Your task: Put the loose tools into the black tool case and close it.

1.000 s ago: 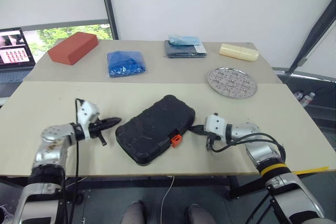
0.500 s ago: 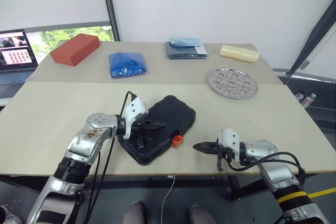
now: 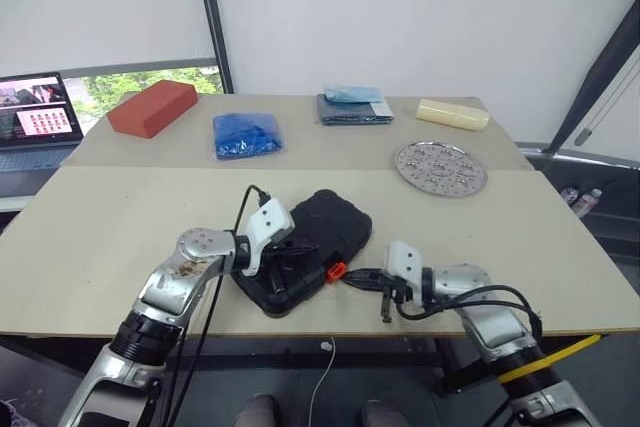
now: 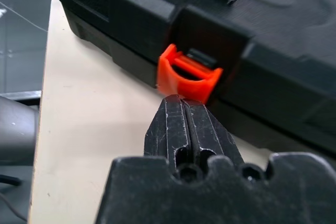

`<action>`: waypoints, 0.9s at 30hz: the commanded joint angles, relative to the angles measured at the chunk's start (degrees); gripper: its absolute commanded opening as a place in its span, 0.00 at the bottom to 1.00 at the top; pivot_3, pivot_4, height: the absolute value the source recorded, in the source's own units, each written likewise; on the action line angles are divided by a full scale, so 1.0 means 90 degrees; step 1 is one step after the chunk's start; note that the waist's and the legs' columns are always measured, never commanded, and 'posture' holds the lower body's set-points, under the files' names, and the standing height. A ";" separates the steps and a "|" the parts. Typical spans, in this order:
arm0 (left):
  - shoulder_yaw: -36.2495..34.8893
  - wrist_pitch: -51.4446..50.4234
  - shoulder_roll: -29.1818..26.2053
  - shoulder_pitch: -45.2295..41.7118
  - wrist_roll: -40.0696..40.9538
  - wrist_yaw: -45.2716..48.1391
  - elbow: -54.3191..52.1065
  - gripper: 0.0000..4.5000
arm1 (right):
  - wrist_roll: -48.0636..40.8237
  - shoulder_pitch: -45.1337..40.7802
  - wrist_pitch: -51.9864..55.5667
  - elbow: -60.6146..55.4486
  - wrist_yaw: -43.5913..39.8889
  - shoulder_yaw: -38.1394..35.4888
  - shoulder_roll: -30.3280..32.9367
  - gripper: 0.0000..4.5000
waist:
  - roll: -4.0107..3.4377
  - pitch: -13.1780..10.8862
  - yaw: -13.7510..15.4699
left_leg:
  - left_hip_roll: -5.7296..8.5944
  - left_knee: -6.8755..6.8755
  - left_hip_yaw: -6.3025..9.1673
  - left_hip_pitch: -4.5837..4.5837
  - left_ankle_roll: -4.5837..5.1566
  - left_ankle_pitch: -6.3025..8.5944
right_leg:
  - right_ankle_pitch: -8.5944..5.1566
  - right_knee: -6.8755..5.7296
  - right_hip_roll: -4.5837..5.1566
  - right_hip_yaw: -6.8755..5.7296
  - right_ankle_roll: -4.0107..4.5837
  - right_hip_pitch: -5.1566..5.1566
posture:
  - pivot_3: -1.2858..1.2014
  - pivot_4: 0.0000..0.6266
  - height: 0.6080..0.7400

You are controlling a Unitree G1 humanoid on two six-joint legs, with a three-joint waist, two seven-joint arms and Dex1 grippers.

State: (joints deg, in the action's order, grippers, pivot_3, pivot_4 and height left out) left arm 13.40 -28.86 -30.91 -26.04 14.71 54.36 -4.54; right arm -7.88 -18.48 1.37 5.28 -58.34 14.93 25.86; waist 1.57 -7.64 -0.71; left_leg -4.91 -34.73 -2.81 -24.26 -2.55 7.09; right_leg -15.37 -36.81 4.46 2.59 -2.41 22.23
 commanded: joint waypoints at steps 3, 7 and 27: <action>0.0385 -0.0478 0.0028 0.0351 -0.0196 -0.0043 0.0472 0.01 | -0.0213 -0.0346 0.0048 -0.0144 0.0180 -0.0177 -0.0304 0.00 | 0.0000 0.0000 -0.0003 | 0.0000 0.0000 0.0001 0.0000 0.0000 0.0000 | 0.0000 -0.0001 0.0000 0.0000 0.0000 0.0002 | 0.52 0.24 1.00; 0.0360 -0.0486 0.0015 0.0344 -0.0176 -0.0035 0.0512 0.01 | -0.0385 -0.0370 -0.0078 -0.0191 0.0283 -0.0382 -0.0520 0.00 | 0.0000 -0.0001 -0.0008 | -0.0001 0.0003 0.0002 -0.0001 -0.0001 0.0000 | 0.0000 -0.0002 0.0000 0.0000 0.0001 0.0005 | 0.52 0.24 1.00; -0.0233 -0.0012 0.0018 0.0404 0.0101 0.0094 0.0668 0.01 | -0.0634 -0.0382 -0.0027 -0.0105 -0.0018 -0.0663 -0.0425 0.00 | 0.0000 -0.0003 -0.0012 | 0.0005 0.0050 0.0001 0.0002 -0.0002 0.0001 | -0.0015 0.0018 0.0002 0.0001 0.0013 0.0015 | 0.52 0.24 1.00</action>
State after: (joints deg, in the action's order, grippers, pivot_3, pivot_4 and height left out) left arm 11.46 -29.32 -30.68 -26.05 16.02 55.37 -3.43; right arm -12.15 -21.91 1.75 6.33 -57.46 10.92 20.06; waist 1.58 -7.66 -0.81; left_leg -4.86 -34.25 -2.81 -24.26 -2.56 7.10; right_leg -15.54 -36.64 4.49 2.60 -2.30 22.35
